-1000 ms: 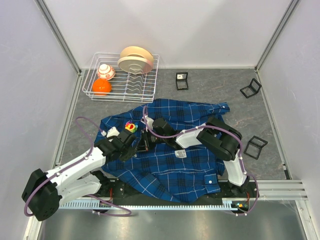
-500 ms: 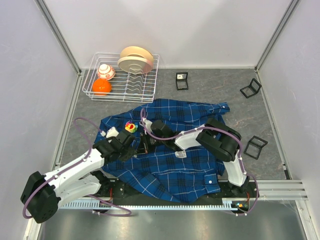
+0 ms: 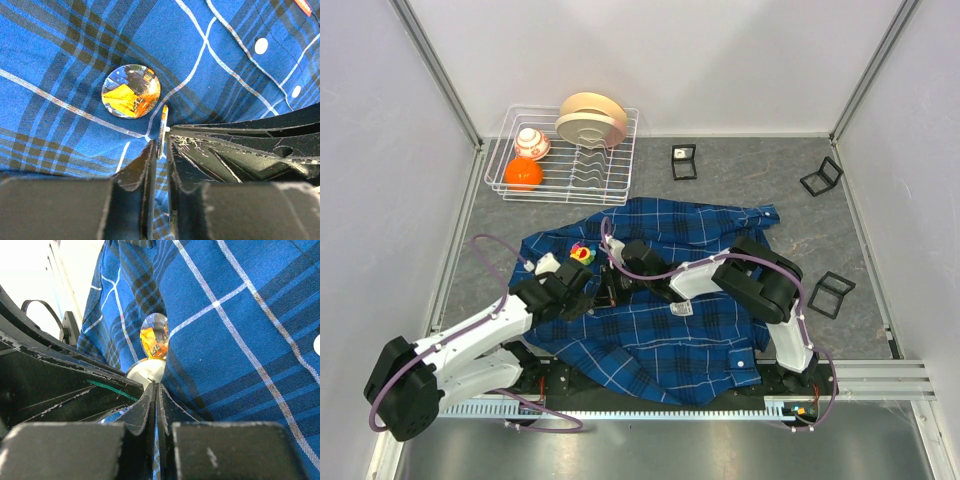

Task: Remove the brooch from the garment
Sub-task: Open the brooch with the flattened clothing.

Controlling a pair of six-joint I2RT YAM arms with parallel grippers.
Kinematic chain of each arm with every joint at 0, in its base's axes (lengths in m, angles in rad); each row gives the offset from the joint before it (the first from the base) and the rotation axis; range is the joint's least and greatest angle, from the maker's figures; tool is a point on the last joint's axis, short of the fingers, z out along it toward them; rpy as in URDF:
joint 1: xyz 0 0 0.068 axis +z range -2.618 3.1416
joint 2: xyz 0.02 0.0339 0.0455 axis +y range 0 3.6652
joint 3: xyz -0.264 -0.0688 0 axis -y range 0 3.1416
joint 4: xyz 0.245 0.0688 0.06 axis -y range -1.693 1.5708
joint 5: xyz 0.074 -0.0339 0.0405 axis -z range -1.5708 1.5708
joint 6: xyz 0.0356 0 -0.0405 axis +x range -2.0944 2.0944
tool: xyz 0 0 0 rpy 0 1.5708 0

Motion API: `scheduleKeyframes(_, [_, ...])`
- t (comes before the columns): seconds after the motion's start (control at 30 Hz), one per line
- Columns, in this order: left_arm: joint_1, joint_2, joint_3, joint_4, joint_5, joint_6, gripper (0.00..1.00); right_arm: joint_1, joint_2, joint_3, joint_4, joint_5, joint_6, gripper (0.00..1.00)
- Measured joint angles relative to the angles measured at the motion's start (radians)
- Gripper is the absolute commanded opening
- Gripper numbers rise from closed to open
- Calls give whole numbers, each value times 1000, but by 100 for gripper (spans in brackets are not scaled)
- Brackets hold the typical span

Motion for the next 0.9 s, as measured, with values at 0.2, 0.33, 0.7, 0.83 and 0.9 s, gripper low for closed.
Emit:
scheduleKeyframes(0.2, [1, 6, 0, 0, -1, 6, 4, -3, -8, 0, -16, 23, -8, 7])
scheduleKeyframes(0.33, [1, 5, 0, -1, 0, 13, 2, -6, -12, 0, -32, 37, -19, 7])
scheduleKeyframes(0.7, [1, 6, 0, 23, 3, 113, 2, -4, -9, 42, -67, 47, -29, 6])
scheduleKeyframes(0.83, [1, 10, 0, 37, 4, 163, 2, 1, -1, 61, -68, 55, -33, 5])
scheduleKeyframes(0.9, [1, 12, 0, 45, 4, 179, 2, 2, 6, 63, -68, 56, -33, 5])
